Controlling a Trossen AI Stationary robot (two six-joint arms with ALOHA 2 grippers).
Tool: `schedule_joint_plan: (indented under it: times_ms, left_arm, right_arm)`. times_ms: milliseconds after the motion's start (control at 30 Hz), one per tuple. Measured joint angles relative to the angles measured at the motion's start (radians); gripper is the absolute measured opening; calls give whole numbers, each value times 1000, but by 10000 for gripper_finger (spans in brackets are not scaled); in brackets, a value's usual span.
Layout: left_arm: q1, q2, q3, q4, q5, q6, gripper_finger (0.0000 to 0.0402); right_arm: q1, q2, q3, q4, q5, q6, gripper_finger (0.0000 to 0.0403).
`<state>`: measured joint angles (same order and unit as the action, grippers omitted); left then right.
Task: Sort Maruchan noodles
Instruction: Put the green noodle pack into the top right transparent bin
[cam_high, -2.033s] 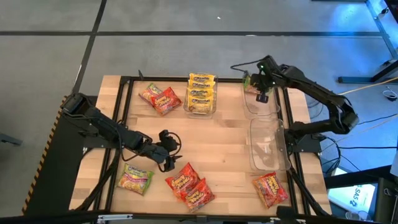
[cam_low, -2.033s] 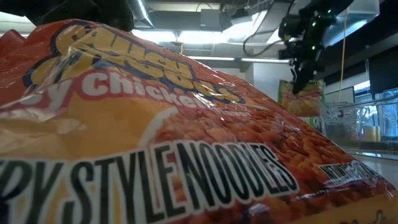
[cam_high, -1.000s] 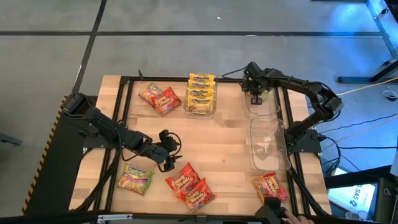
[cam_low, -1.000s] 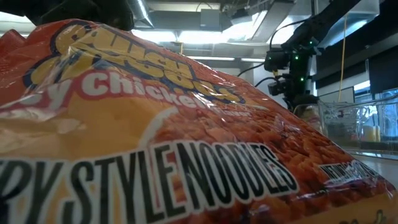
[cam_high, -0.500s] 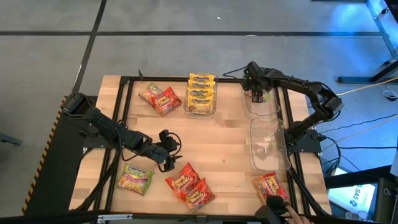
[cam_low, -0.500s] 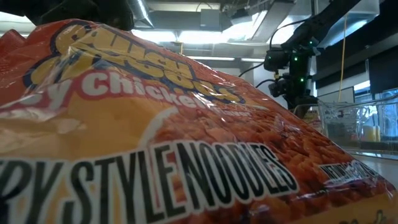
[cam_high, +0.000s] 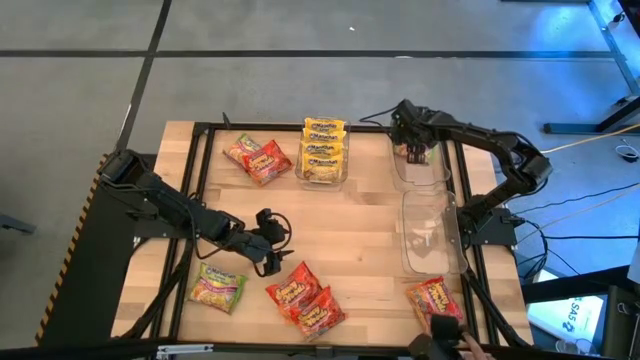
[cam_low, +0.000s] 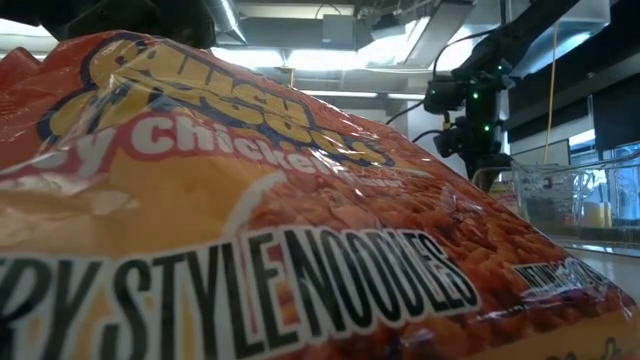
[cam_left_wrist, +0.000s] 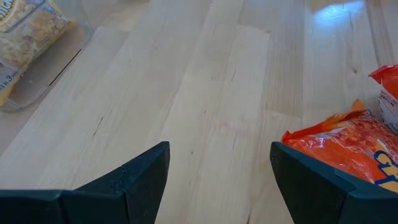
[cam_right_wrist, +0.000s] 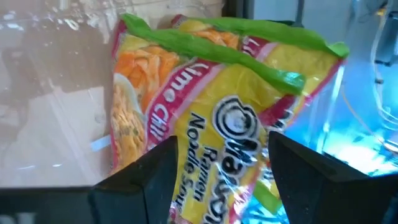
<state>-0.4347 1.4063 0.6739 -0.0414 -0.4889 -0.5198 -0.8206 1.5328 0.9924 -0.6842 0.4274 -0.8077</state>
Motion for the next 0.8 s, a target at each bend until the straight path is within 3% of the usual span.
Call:
schedule_joint_plan:
  times_ms: [200, 367, 433, 500, 567, 633, 700, 800]
  left_arm:
    - [5, 0, 0, 39, -15, 0, 273]
    - [4, 0, 0, 127, -44, 5, 273]
    - [7, 0, 0, 168, -44, 22, 273]
    - [16, 0, 0, 205, -44, 38, 273]
    - [26, 0, 0, 229, -45, 53, 273]
    - [30, 0, 0, 260, -45, 72, 273]
    - [31, 0, 0, 286, -35, 94, 273]
    - [31, 0, 0, 313, -29, 109, 273]
  right_arm:
    - [86, -25, 52, -68, 109, 31, 218]
    - [192, -71, 127, -196, 99, 257, 218]
    - [258, -105, 144, -258, 3, 418, 218]
    - [345, -142, 144, -302, -177, 582, 218]
    - [437, -178, 120, -261, -394, 676, 218]
    - [548, -212, 75, -162, -527, 717, 218]
    - [668, -233, 22, -10, -576, 731, 218]
    - [830, -237, -63, 218, -559, 727, 218]
